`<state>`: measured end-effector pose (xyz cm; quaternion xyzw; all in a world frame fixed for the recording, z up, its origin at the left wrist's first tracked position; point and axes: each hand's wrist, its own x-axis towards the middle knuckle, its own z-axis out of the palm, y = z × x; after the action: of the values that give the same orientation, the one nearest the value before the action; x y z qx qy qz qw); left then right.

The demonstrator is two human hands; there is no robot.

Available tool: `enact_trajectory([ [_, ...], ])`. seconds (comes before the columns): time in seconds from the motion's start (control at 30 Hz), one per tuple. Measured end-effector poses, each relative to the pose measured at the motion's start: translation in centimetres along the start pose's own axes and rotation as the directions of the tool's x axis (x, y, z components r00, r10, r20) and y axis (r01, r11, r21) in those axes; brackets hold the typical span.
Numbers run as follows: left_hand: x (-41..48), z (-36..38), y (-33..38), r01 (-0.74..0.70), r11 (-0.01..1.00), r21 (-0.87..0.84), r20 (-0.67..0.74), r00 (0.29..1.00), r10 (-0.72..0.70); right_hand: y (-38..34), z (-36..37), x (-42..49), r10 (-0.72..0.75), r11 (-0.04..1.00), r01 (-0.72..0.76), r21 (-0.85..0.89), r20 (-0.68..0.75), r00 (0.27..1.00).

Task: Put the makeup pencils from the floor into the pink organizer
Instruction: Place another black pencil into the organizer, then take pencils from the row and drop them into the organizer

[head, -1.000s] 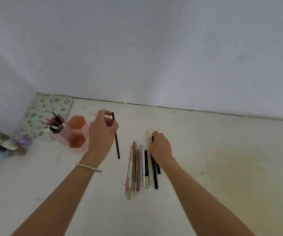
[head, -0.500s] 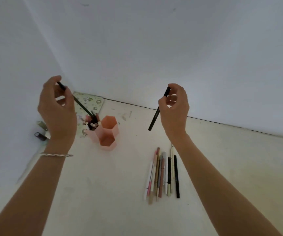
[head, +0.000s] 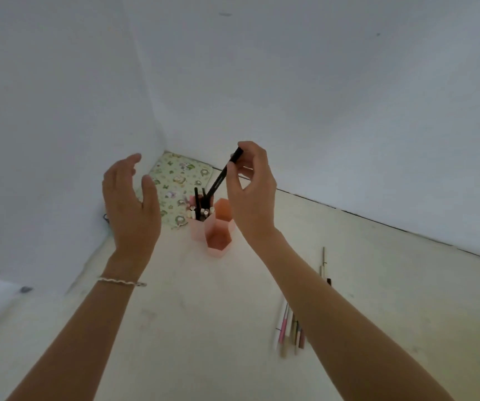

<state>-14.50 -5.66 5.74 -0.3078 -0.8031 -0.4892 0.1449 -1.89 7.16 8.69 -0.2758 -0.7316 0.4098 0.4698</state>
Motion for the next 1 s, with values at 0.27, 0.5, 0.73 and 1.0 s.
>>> enact_trajectory([
  [0.27, 0.0, -1.7, 0.0, 0.103, 0.984, -0.146, -0.011, 0.994, -0.106, 3.3, 2.5, -2.7, -0.042, 0.949, 0.128, -0.289, 0.286, 0.957],
  [0.5, -3.7, 1.9, 5.0, 0.029, 0.974, -0.224, 0.149, 0.989, 0.005, 4.0, -1.9, -2.0, 0.03, 0.964, -0.025, -0.266, 0.014, 0.999],
  [0.73, -13.1, 10.8, 9.5, 0.096, 0.981, 0.169, 0.784, 0.59, -0.192, 6.3, -11.3, -1.6, 0.212, 0.938, -0.278, -0.208, -0.291, 0.933],
  [1.0, -19.5, 15.5, 10.7, -0.069, 0.914, 0.4, 0.826, 0.459, -0.327, 9.6, -20.0, -5.7, 0.36, 0.851, -0.453, -0.265, -0.333, 0.871],
])
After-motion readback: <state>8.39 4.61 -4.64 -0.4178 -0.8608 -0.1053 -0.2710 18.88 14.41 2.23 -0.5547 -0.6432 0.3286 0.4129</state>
